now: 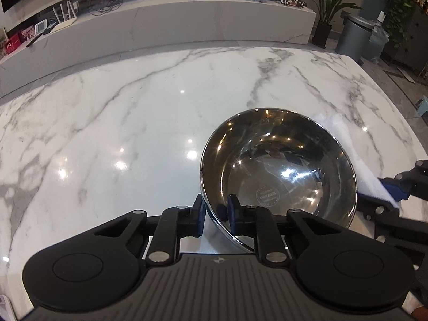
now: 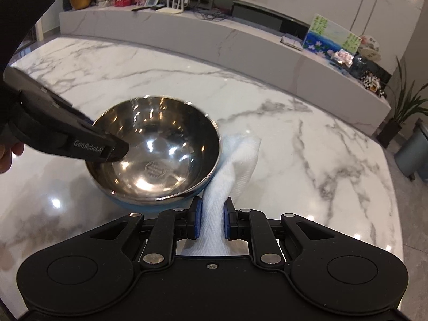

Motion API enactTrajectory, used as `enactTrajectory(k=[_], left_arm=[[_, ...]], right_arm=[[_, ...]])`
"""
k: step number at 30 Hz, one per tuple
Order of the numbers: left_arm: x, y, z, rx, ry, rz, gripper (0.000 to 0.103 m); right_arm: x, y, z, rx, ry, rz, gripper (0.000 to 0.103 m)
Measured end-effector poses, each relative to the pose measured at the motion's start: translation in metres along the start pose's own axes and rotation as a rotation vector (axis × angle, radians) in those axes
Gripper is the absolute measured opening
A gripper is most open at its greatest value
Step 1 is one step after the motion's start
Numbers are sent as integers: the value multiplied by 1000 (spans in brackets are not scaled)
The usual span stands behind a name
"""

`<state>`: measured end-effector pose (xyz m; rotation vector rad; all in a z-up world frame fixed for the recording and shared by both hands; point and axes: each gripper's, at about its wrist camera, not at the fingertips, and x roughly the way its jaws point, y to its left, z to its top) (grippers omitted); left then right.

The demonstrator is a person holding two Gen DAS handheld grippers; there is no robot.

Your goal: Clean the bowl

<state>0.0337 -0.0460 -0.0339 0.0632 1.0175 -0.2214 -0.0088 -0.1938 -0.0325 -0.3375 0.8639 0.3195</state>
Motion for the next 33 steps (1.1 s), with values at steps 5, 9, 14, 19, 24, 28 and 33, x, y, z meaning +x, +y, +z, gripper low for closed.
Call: enactTrajectory(k=[5,9,14,19,24,28,33], left_arm=[[0,2,0,-6,4,-5,16],[0,3,-1,-11,9,-10,16],[0,4,-1,-14,16,-14,16],[0,5,-1,-15,17,-14,17],[0,4,-1,-13,18,-12,17],[0,4,-1,-13,19,-13,17],[0,3,-1,-11,22,-12,18]], right_arm=[[7,9,-4,-28,43,-6,14],[13,-1,-5,19,56,-45,14],[17,-10,-9,111,55,-84,17],[15,-14,-15,235,28,-85,28],[15,-13,-19,294,27,-73,38],[18,-14,-23,344,36,-78,37],[21,-8,-29,353,27,-100,29]])
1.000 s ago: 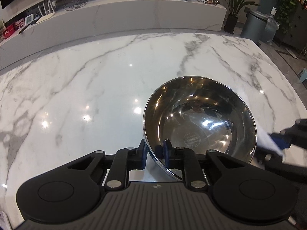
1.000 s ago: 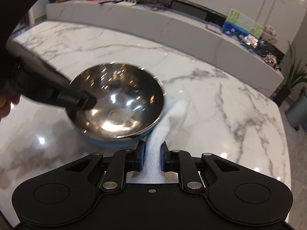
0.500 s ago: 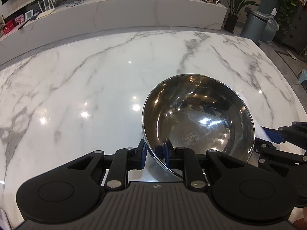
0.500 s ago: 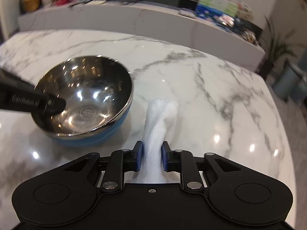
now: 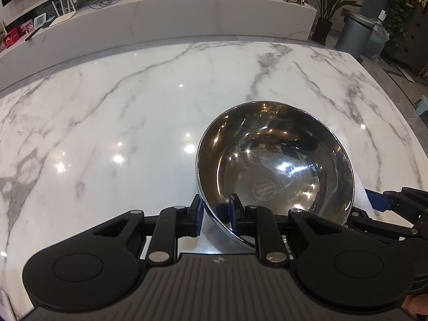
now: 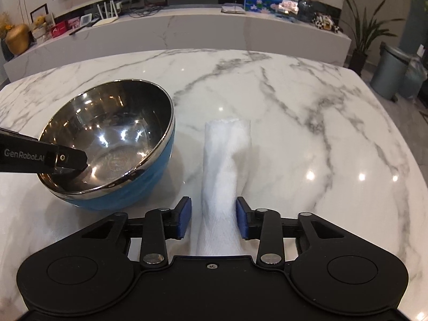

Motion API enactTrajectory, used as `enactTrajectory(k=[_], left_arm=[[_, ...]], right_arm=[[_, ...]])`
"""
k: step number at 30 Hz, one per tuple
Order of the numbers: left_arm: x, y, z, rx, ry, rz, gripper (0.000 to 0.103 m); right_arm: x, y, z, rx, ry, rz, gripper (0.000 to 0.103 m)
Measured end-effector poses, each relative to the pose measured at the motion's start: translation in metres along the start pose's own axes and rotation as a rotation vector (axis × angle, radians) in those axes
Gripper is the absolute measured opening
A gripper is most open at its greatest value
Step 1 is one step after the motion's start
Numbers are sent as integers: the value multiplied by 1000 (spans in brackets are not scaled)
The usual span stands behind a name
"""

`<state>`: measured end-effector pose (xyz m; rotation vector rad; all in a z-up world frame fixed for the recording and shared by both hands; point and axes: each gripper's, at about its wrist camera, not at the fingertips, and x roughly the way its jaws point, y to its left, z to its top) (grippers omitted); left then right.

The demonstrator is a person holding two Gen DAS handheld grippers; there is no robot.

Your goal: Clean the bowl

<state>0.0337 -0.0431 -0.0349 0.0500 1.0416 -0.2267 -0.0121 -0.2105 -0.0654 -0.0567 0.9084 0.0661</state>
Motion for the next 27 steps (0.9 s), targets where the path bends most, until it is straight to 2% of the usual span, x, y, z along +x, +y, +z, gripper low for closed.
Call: enactTrajectory(k=[2,5,11,20,27], left_arm=[[0,0,0,1,1,0,18],[0,0,0,-1,1,0,18],[-1,-2,-1,1,3,4,19],[0,-2,-1,-6,6,0,19],[1,-2,-1,-5,6,1,20]], right_arm=[[0,0,-1,2,-13,-9,20],[1,-1,-2,4,-28,-9,17],[2,-3,-2,9,-53,-3,13],[-24,-1,6,-20,-170,3,13],[-17,12,-1,-76,-114,52,13]])
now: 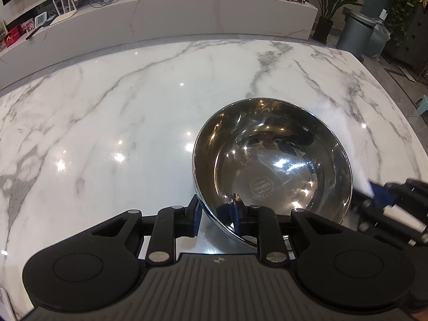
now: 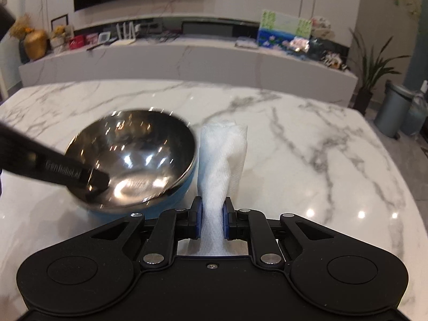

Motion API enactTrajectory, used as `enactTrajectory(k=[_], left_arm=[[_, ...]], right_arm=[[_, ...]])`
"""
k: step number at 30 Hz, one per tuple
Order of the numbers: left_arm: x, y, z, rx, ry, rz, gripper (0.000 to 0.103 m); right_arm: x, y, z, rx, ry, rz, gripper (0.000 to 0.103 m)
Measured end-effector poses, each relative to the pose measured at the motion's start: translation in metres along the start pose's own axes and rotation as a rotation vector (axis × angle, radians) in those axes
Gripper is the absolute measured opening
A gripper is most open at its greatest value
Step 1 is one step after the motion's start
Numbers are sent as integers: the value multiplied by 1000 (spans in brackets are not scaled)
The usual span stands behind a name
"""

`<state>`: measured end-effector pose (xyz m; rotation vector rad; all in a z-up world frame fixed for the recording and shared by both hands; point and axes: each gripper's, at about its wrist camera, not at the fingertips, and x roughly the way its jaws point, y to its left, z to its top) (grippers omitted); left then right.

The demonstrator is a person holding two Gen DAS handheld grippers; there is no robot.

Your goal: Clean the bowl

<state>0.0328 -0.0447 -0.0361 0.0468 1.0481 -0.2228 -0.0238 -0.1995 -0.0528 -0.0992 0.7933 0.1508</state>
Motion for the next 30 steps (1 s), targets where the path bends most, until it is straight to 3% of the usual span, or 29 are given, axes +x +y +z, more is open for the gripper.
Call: enactTrajectory(k=[6,12,16,21,27,30], left_arm=[[3,6,1,-63,46,-23,38],[3,7,-1,-86,56,-56,38],[2,6,0,-69,37,-44,26],[3,6,3,-57,15,-28,21],[3,6,4,-62,9,-20,20],[3,8,4,-83,24,-31,28]], right_arm=[[2,7,-3,-23,14,10,13],[-6,3,1,-13,-14,-5,13],[-17,-3,7,1,-56,-21,13],[-26,-8,13,-1,-95,-19,13],[-22,3,8,-57,-70,-12,13],[-16,5,5,-56,-39,8,13]])
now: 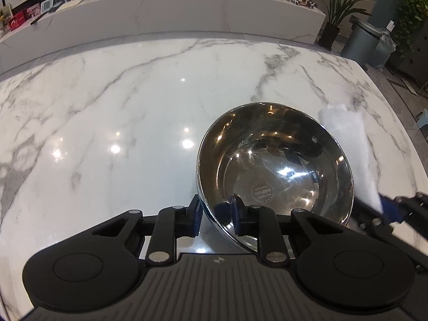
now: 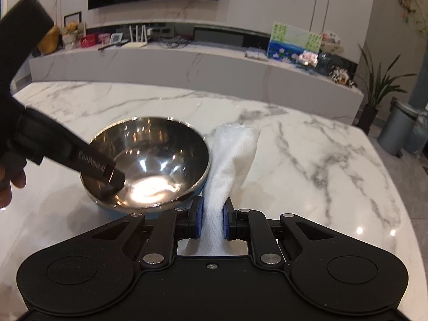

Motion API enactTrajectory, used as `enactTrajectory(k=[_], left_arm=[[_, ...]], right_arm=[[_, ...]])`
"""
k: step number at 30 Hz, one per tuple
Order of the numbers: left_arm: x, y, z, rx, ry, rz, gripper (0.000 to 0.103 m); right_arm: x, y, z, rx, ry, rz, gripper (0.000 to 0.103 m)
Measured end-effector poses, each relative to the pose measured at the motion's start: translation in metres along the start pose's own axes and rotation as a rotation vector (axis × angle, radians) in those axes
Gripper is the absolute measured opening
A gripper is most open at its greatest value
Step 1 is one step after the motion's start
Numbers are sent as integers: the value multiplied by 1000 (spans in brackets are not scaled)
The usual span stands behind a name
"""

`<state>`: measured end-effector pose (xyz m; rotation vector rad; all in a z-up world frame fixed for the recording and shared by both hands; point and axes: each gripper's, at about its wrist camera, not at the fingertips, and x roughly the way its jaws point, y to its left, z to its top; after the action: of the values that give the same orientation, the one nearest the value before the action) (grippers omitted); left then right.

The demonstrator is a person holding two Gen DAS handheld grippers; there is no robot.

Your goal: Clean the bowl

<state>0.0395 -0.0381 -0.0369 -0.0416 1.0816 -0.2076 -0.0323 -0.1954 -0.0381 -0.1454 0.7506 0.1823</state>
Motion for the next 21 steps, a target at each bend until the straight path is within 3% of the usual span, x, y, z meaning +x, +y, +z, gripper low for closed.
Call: enactTrajectory(k=[2,9,16,21], left_arm=[[0,1,-1,-16,10,-21,37],[-1,1,-2,-15,18,-32,38],[-1,2,0,4,-9,2,19],[-3,2,2,7,-44,12,18]], right_arm=[[4,0,-2,11,22,18,13],[13,0,-5,21,58,33,13],[0,-8,4,41,3,22,13],[-5,-13,7,57,-13,30,13]])
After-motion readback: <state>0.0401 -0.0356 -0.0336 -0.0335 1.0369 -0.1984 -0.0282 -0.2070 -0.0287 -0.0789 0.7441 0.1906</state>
